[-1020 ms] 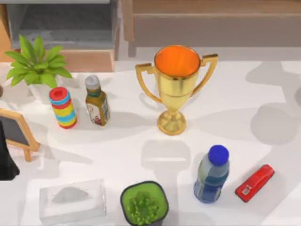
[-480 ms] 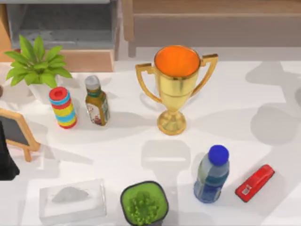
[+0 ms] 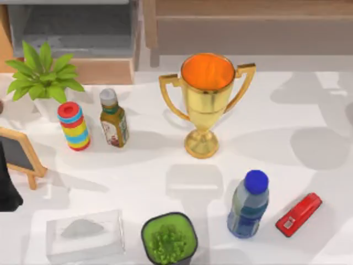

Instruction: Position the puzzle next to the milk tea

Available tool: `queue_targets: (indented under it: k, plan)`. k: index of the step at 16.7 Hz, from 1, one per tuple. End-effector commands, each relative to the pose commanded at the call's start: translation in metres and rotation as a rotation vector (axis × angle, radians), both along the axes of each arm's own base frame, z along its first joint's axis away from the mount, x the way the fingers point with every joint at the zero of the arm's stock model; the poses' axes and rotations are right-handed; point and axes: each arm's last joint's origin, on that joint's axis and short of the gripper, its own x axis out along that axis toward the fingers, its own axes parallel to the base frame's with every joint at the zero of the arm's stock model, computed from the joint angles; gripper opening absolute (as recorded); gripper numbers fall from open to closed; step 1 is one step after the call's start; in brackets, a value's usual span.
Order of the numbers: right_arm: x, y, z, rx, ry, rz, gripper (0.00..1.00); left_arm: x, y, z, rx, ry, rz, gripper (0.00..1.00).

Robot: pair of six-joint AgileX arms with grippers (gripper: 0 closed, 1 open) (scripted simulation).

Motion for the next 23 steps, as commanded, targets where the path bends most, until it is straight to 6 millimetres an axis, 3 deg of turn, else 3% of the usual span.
queue_targets:
  k: [5, 12, 14, 17, 21, 23]
  plan:
    - [0.007, 0.002, -0.018, 0.076, 0.095, -0.025, 0.00, 0.000, 0.000, 0.000, 0.000, 0.000, 0.000, 1.00]
    - [0.006, 0.001, -0.014, 0.077, 0.095, -0.025, 0.00, 0.000, 0.000, 0.000, 0.000, 0.000, 0.000, 1.00]
    - [0.005, 0.003, 0.003, 0.074, 0.093, -0.031, 0.00, 0.000, 0.000, 0.000, 0.000, 0.000, 0.000, 1.00]
    - [0.005, 0.014, 0.044, 0.073, 0.107, -0.031, 0.00, 0.000, 0.000, 0.000, 0.000, 0.000, 0.000, 1.00]
    - [0.002, 0.050, 0.100, 0.101, 0.221, -0.011, 0.00, 0.000, 0.000, 0.000, 0.000, 0.000, 0.000, 1.00]
    - [-0.002, 0.076, 0.117, 0.129, 0.337, 0.008, 0.00, 0.000, 0.000, 0.000, 0.000, 0.000, 0.000, 1.00]
